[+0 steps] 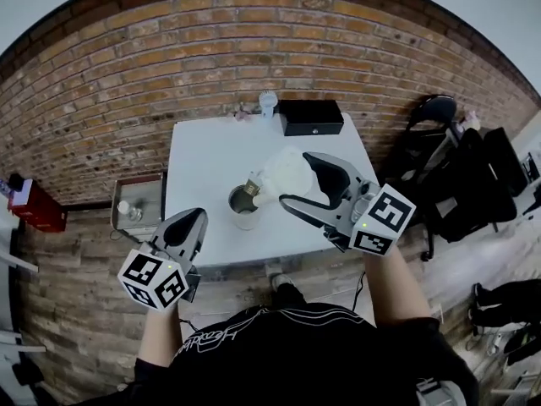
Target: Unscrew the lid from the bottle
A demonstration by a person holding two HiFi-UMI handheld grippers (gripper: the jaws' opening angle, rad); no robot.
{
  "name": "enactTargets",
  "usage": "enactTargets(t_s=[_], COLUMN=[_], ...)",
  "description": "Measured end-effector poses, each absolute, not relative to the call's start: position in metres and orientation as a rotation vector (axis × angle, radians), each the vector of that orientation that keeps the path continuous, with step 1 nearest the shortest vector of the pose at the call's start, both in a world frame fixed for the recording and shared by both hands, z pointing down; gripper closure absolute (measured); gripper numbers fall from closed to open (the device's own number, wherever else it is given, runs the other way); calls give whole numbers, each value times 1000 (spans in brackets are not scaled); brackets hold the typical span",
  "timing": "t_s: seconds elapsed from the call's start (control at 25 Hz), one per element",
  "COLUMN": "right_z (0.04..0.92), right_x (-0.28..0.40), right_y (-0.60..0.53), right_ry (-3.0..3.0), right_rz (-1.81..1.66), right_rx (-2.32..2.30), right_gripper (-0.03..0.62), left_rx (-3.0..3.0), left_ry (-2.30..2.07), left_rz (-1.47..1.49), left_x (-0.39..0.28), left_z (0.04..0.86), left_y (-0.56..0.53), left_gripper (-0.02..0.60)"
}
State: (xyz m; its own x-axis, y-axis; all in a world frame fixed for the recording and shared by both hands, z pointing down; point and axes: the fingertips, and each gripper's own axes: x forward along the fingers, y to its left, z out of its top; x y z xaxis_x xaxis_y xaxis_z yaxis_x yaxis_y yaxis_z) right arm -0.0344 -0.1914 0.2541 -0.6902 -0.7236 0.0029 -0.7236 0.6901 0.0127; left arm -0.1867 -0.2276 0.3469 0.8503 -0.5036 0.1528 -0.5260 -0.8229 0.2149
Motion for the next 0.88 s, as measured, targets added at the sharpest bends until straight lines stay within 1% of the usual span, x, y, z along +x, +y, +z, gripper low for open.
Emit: enactTargets(t_s=[0.16, 0.28, 0.88], right_z=[271, 278, 316], right_x=[-15, -7, 8], right_y=[-150, -121, -4], right_ry=[-2857, -2829, -2822], right_rz=[81, 106, 263], right_rx=[1442, 1500, 1513], right_gripper=[252, 252, 252], left_rx=[2819, 2848, 2874], left_ry=[-701, -617, -563], left_rz=[147, 136, 172], left_x=[-172, -156, -108], left_z=[350, 344, 322], left_y=[-199, -175, -53], left_gripper=[546, 546, 546])
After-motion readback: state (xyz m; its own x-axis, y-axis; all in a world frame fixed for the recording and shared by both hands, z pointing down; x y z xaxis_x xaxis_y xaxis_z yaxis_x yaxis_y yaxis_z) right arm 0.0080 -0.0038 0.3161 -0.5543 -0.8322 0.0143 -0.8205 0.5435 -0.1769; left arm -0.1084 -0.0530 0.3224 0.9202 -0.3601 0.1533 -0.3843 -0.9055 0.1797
